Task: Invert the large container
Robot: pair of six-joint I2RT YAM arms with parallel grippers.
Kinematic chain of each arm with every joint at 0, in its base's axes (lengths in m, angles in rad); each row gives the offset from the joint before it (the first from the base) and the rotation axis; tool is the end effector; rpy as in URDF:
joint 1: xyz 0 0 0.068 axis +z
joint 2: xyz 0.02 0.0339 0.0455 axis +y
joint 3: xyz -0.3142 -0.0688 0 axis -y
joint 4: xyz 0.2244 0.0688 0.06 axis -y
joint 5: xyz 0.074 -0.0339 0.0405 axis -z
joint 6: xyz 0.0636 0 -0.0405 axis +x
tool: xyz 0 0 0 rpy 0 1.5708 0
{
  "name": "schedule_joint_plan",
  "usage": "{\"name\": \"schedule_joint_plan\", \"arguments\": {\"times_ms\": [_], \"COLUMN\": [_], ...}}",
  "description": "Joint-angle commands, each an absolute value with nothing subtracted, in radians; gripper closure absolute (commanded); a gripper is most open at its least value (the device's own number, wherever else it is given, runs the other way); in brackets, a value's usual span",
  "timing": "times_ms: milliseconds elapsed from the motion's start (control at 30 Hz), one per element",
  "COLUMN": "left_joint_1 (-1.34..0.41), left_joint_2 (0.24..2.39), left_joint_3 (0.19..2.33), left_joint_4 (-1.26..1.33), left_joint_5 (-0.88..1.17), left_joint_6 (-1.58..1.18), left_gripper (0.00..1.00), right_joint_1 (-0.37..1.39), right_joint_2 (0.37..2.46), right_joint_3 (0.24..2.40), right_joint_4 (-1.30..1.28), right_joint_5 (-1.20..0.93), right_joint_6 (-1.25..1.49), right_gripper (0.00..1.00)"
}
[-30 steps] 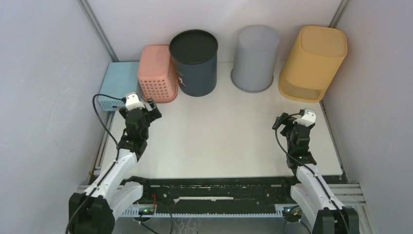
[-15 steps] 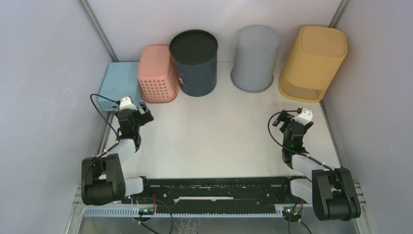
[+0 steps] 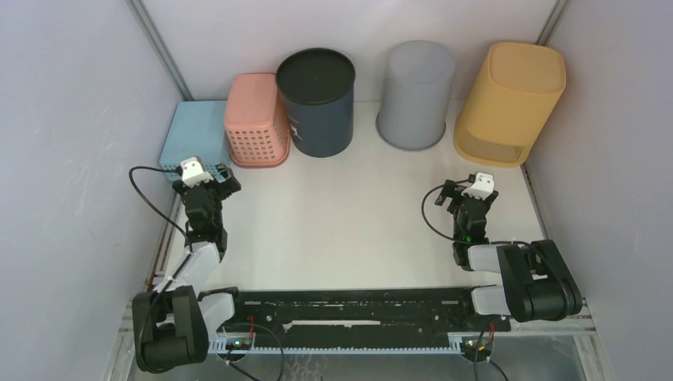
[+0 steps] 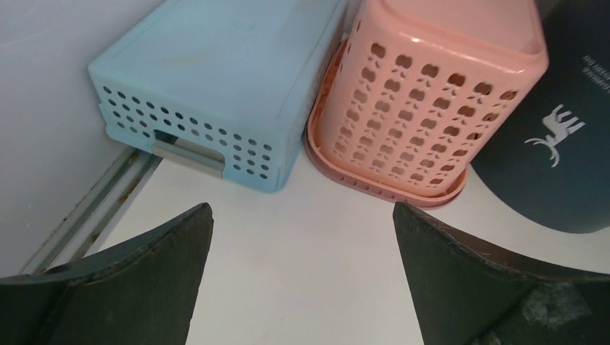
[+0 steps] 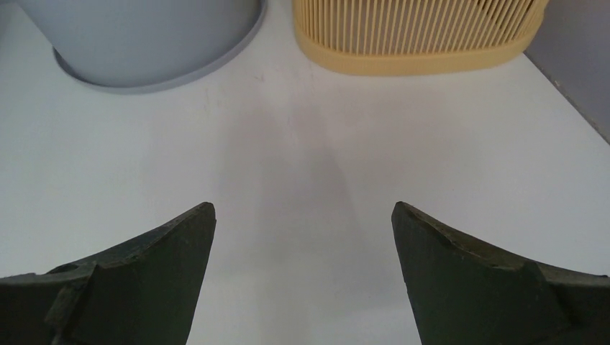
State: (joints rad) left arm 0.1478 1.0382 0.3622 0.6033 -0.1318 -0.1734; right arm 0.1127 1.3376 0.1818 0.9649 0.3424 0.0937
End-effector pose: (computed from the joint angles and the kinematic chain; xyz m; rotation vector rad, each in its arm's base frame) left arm 0.2062 0.0392 0.2806 -0.3617 1.6033 0.0887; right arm 0.2252 0.0040 0.2126 0.2311 1.7376 -0.1509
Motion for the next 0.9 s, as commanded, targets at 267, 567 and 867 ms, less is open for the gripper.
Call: {"name": "schedule_joint_plan", "arguments": {"times_ms": [267, 567, 867], "left_joint_1": [0.165, 0.087, 0.023], "left_joint_2": [1.098, 1.198, 1.255], "left_joint_3": [0.255, 0.233, 0.192], "left_joint_4": [0.762, 0.902, 1.040], "left_joint_5": [-0.163, -0.180, -0.273], "left_joint_6": [-0.151, -0.049, -0.014], "left_gripper": [0.00, 0.00, 0.00], "right_joint_1": [0.115, 0.115, 0.115], "right_joint_2": [1.347, 1.342, 1.342], "right_joint_3": [0.191, 0.193, 0.193], "right_joint_4": [1.048, 1.036, 1.034], "right_joint_5": [0.273, 0.275, 0.275], "right_joint_6": [0.039, 0.043, 0.043], "right_gripper": [0.00, 0.00, 0.00]}}
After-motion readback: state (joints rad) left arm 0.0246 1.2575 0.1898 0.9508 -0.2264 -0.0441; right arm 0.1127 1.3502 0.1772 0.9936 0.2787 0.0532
